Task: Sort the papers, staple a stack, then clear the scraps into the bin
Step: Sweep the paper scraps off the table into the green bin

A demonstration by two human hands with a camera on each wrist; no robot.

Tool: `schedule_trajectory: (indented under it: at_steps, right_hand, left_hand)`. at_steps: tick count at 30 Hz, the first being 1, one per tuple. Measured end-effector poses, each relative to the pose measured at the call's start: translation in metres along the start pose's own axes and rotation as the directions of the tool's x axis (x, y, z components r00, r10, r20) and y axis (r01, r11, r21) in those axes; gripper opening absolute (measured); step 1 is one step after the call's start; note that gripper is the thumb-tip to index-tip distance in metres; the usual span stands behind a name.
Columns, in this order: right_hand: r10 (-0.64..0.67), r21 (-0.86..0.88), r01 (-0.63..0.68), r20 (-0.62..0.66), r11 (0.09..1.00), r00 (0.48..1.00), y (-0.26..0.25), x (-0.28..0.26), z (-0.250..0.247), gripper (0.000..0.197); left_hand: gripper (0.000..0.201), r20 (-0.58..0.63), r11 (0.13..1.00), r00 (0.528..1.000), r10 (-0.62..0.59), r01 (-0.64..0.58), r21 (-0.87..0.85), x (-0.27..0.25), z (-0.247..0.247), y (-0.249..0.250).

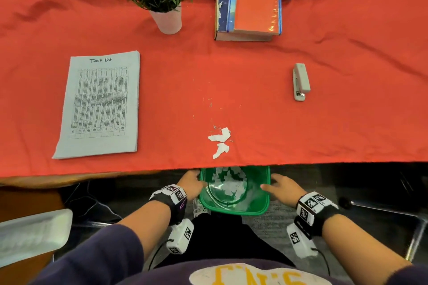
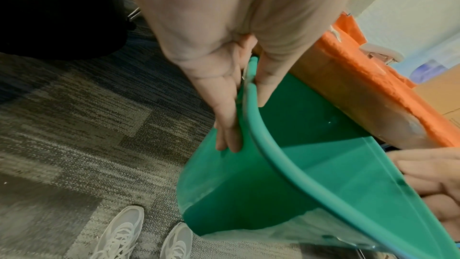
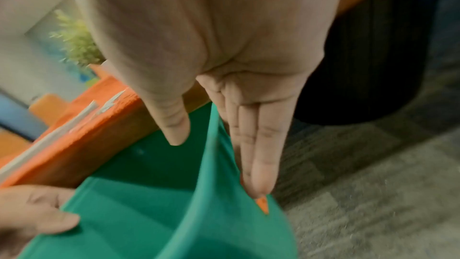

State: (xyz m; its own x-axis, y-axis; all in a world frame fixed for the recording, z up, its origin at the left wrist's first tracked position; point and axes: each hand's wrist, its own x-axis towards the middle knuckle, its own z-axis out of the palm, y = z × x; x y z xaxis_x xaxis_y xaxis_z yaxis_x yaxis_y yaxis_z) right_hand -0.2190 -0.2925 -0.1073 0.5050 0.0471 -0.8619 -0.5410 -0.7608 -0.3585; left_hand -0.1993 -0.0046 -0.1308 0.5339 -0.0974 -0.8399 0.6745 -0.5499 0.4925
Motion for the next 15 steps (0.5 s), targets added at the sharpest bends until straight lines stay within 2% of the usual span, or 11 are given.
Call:
schedule_trajectory:
  at_steps: [2,4,6,8,9,11,12,13,15]
  right_hand:
    - [0.008,0.181,-0.006,-0.013,0.983,1.000,-0.007,0.003,0.005,0.032]
    - [0.010,0.248,-0.007,-0.008,0.969,1.000,-0.014,0.001,0.006,0.026]
    - [-0.006,0.249,0.011,-0.022,0.969,1.000,-0.013,0.004,0.007,0.025]
    - [-0.016,0.225,0.026,-0.047,0.974,0.999,-0.011,0.003,0.007,0.021]
    - [-0.012,0.228,0.026,-0.059,0.973,0.998,-0.010,0.004,0.008,0.020]
    - [-0.018,0.236,0.036,-0.077,0.971,0.997,-0.008,0.004,0.009,0.016]
    - [-0.019,0.236,0.038,-0.084,0.971,0.996,-0.007,0.004,0.009,0.014]
    - [-0.018,0.237,0.038,-0.085,0.971,0.996,-0.006,0.003,0.009,0.013]
    - [-0.012,0.237,0.034,-0.094,0.971,0.996,-0.004,0.004,0.009,0.012]
  left_hand:
    - [0.016,-0.006,1.000,1.000,-0.010,0.009,-0.029,-0.005,0.001,0.000]
    - [0.032,0.003,0.999,1.000,-0.015,0.015,-0.050,-0.011,-0.002,-0.003]
    - [0.039,0.037,0.998,0.999,-0.023,0.021,0.052,-0.020,-0.010,-0.003]
    - [0.023,0.030,0.966,0.999,-0.014,0.006,0.258,-0.032,-0.021,0.006]
    - [0.021,0.007,0.944,1.000,0.013,-0.015,0.329,-0.037,-0.028,0.014]
    - [0.022,-0.057,0.926,0.991,0.119,-0.090,0.366,-0.046,-0.045,0.037]
    - [0.021,-0.107,0.906,0.972,0.211,-0.153,0.394,-0.050,-0.056,0.054]
    - [0.020,-0.179,0.877,0.930,0.320,-0.220,0.427,-0.050,-0.066,0.070]
    - [0.013,-0.321,0.819,0.800,0.506,-0.329,0.470,-0.044,-0.087,0.102]
